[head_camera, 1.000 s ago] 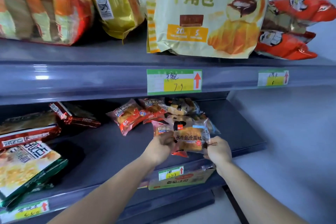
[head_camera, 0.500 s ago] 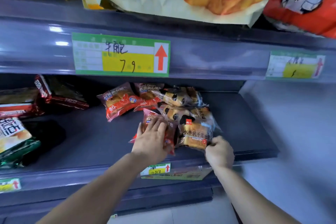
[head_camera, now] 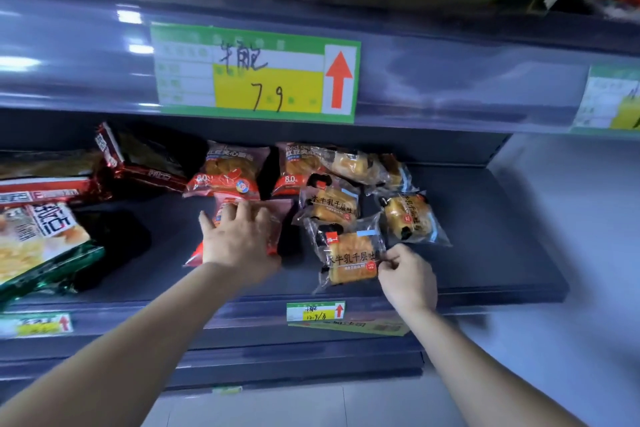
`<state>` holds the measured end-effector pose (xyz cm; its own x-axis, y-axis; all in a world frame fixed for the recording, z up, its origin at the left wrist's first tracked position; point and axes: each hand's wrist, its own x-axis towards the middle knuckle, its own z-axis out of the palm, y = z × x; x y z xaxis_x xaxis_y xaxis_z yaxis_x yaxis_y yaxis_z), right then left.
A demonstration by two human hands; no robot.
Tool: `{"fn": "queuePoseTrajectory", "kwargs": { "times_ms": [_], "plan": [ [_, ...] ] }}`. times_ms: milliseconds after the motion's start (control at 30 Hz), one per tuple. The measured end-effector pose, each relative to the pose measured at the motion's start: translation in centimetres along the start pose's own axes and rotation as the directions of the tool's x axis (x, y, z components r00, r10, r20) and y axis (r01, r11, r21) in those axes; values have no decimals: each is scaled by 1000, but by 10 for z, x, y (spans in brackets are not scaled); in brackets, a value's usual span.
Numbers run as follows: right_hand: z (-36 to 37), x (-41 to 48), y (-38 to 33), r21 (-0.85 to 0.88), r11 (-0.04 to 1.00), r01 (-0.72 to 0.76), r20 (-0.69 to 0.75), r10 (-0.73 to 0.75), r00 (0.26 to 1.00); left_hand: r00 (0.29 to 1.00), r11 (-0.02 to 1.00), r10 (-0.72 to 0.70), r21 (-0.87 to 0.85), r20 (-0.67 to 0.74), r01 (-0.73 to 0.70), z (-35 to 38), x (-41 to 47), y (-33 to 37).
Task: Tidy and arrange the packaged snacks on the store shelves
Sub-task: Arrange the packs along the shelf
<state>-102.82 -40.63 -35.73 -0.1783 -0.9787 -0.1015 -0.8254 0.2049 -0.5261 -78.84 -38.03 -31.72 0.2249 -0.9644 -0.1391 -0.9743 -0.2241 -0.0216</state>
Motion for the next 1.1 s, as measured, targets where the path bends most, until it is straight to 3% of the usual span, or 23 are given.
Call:
{"fn": "queuePoseTrajectory", "kwargs": {
  "times_ms": [100,167,233,267,333,400,500,633,767,867,933,1000,1100],
  "plan": [
    [2,-1,-1,81,997,-2,-22,3,1000,1000,998,-8,57,-2,9,-11,4,1],
    [4,-5,0,146,989,37,-71,-27,997,984,991,128,62,-125,-121,-12,1,12],
    [6,-8,1,203,975,88,-152,-57,987,931,962,236,-66,-277,-263,-6,-2,28],
    [6,-9,1,220,969,111,-192,-69,979,930,936,227,-198,-288,-290,-3,-2,36],
    [6,-7,3,233,963,138,-229,-83,970,974,861,157,-462,-162,-215,1,6,52],
    [6,-3,7,233,963,137,-199,-91,976,990,796,141,-590,-30,-131,6,17,63],
    [3,5,14,201,966,162,-117,-140,983,994,755,108,-648,-22,-97,16,31,70],
    [-6,14,16,58,964,258,-64,-254,965,999,787,-10,-617,-45,-20,19,38,73],
    [-12,25,13,60,947,317,-107,-309,945,992,547,-82,-836,-100,-39,25,49,73],
    [-9,31,11,138,946,295,-44,-292,956,996,332,-81,-941,30,55,24,54,75],
    [-7,34,10,320,927,194,50,-220,974,987,153,31,-976,161,154,21,52,75],
    [-3,34,7,456,883,108,139,-191,972,959,108,194,-976,207,189,17,44,75],
    [2,30,2,526,841,130,127,-229,965,920,42,352,-985,173,169,18,32,79]
  ]
}}
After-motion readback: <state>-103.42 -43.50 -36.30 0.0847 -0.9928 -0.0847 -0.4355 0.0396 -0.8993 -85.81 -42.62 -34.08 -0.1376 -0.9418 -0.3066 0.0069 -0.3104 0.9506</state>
